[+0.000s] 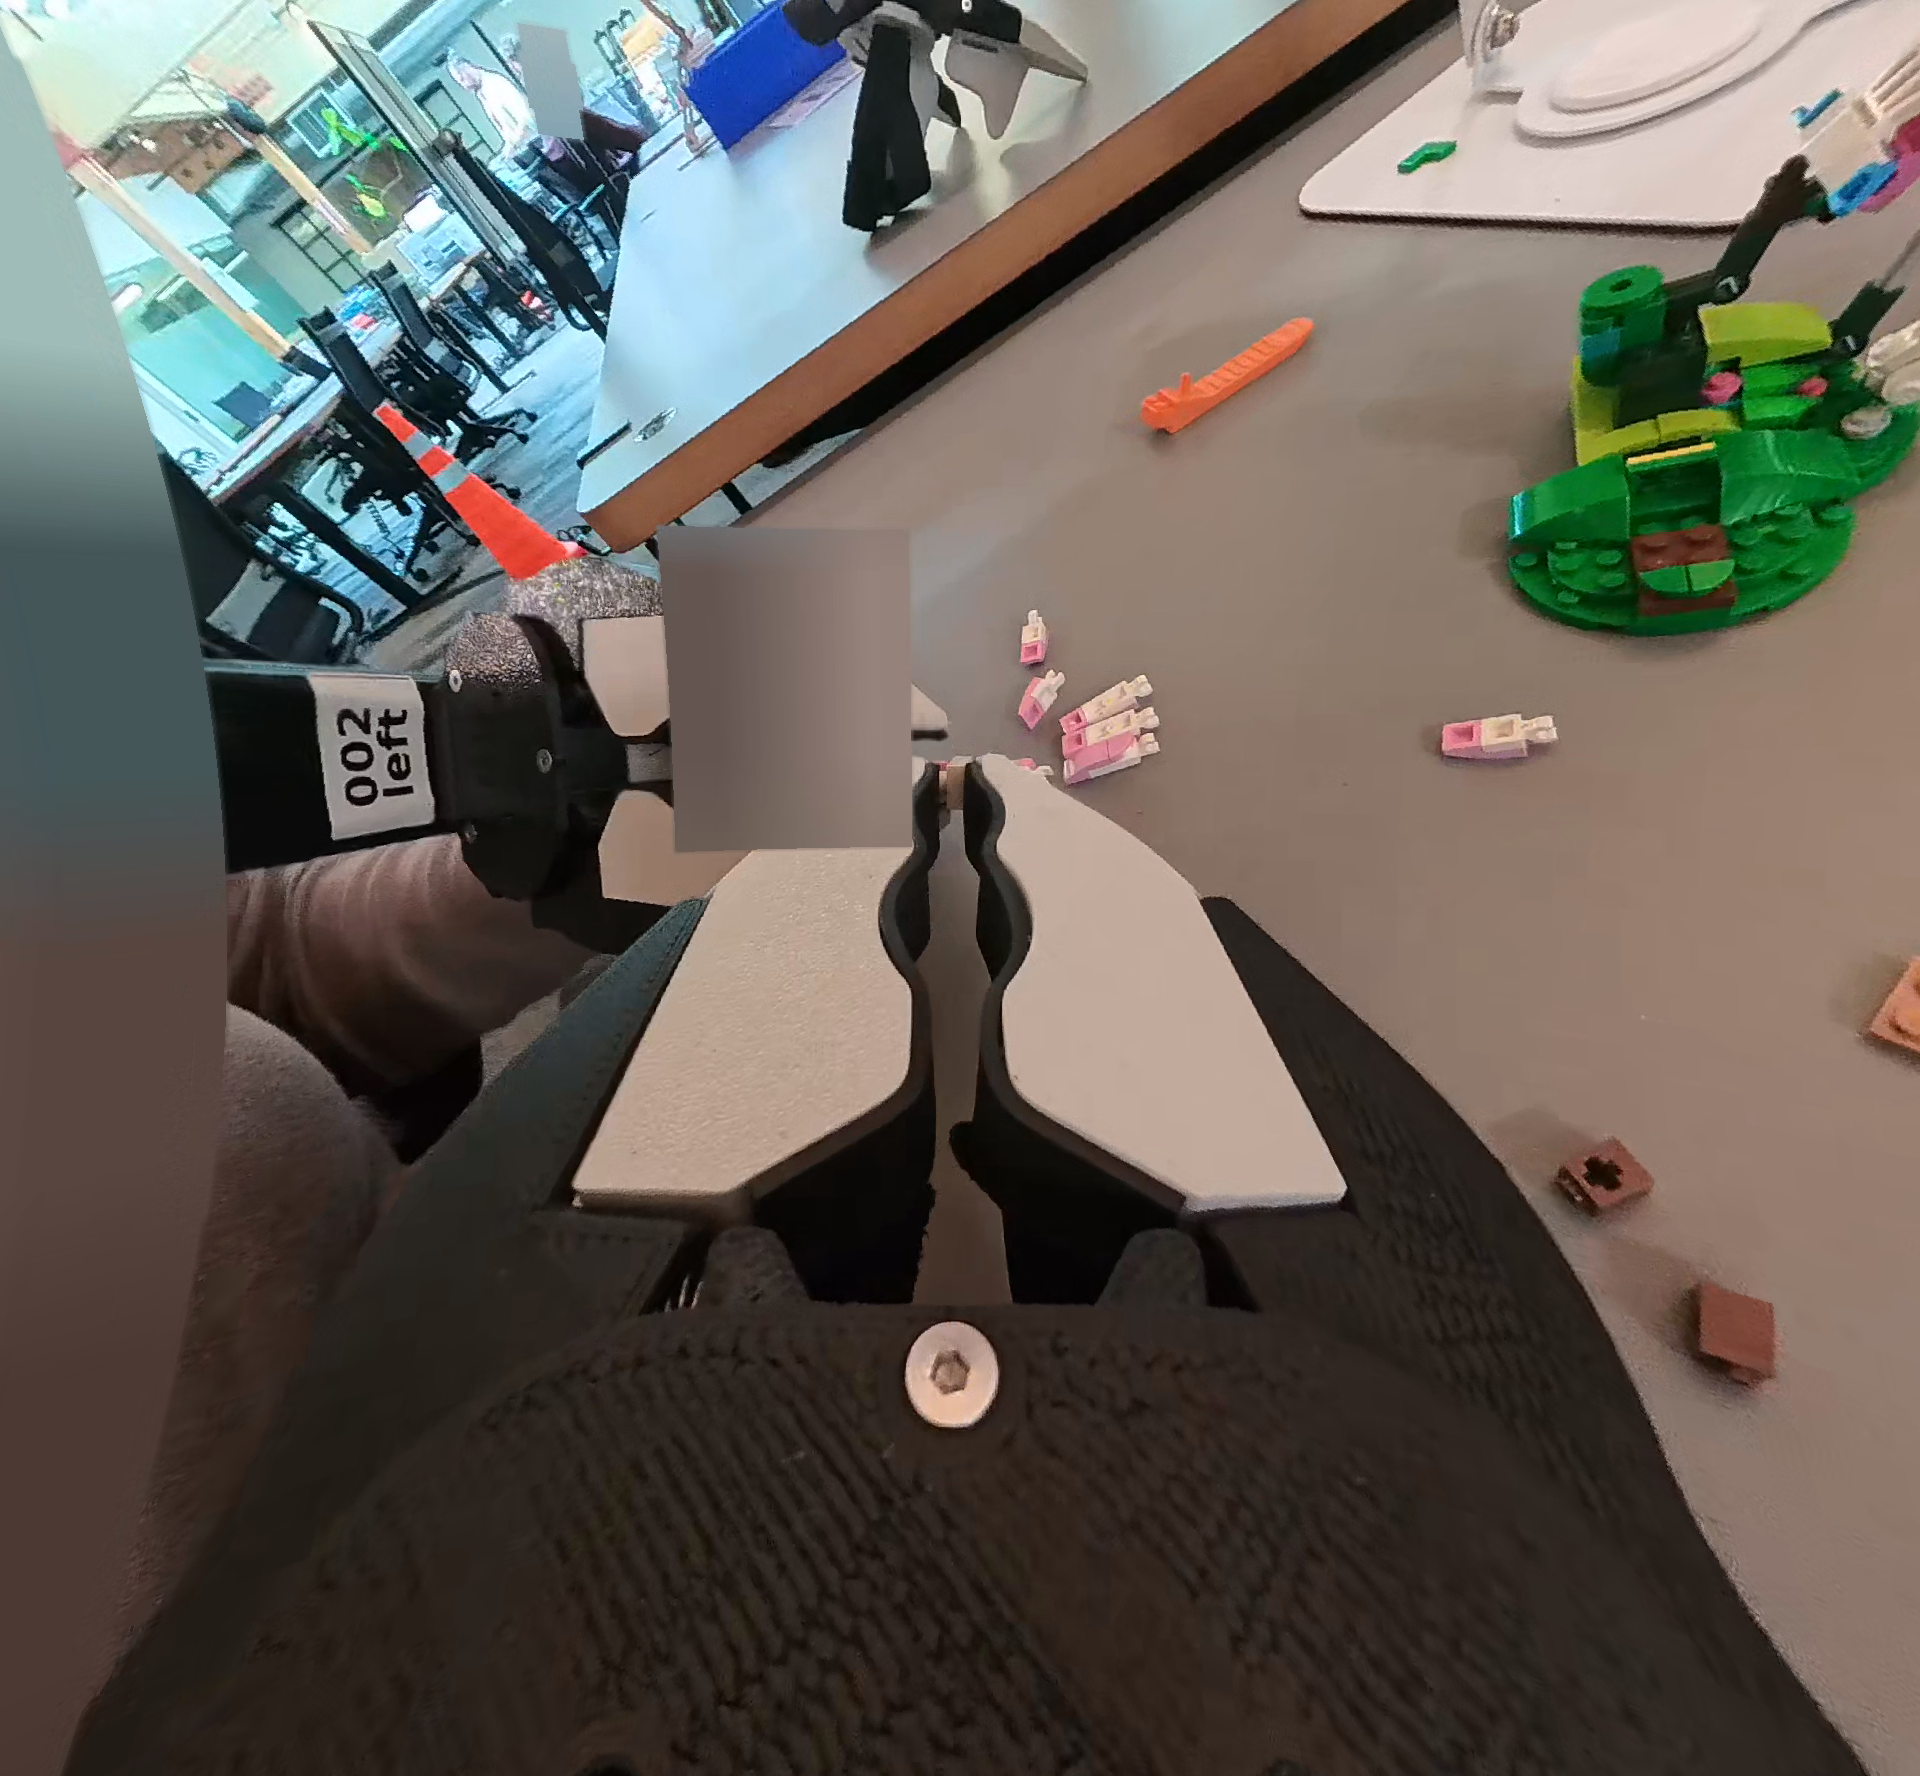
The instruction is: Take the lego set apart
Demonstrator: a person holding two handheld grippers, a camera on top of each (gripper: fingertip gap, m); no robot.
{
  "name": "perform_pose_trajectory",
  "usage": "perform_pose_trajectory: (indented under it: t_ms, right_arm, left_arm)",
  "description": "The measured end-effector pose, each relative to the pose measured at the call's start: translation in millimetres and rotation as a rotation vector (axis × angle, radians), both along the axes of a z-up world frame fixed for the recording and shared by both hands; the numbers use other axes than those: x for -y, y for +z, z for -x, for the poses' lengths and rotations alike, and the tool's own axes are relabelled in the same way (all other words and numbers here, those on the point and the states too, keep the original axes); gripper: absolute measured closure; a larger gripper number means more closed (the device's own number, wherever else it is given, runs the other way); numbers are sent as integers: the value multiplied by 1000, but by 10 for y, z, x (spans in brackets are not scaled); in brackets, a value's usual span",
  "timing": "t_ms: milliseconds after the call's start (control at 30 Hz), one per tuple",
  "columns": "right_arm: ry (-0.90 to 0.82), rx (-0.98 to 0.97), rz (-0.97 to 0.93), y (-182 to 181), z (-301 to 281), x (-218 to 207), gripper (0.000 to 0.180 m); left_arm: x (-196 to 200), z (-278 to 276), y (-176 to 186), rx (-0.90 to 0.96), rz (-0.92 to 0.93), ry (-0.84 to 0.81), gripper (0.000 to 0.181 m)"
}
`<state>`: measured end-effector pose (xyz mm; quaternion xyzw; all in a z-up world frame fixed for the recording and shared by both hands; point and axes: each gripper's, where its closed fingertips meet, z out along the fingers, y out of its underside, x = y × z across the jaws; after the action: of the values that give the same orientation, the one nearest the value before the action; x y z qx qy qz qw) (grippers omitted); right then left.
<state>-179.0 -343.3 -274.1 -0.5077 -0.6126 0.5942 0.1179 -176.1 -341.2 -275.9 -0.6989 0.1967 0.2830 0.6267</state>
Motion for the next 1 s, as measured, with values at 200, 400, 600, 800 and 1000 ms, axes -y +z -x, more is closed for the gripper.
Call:
perform_pose_trajectory:
  t_ms: [200,400,600,800,1000]
  right_arm:
    - [31,28,75,-12,-34,20,177]
    - [145,-35,42,10,-144,71,177]
    - [167,-152,-130,-16,-224,-126,177]
    - [4,-243,-313,168,-437,-669,177]
    - [-325,-306,-503,491,-873,-1756,177]
  left_arm:
    - [-7,-42,-19,-28,19,-13,174]
    - [45,-165,3,174,42,-158,175]
    - [137,-139,257,518,-56,-297,176]
    - [13,-157,121,539,95,-246,176]
    - [-609,-473,108,520,286,-344,175]
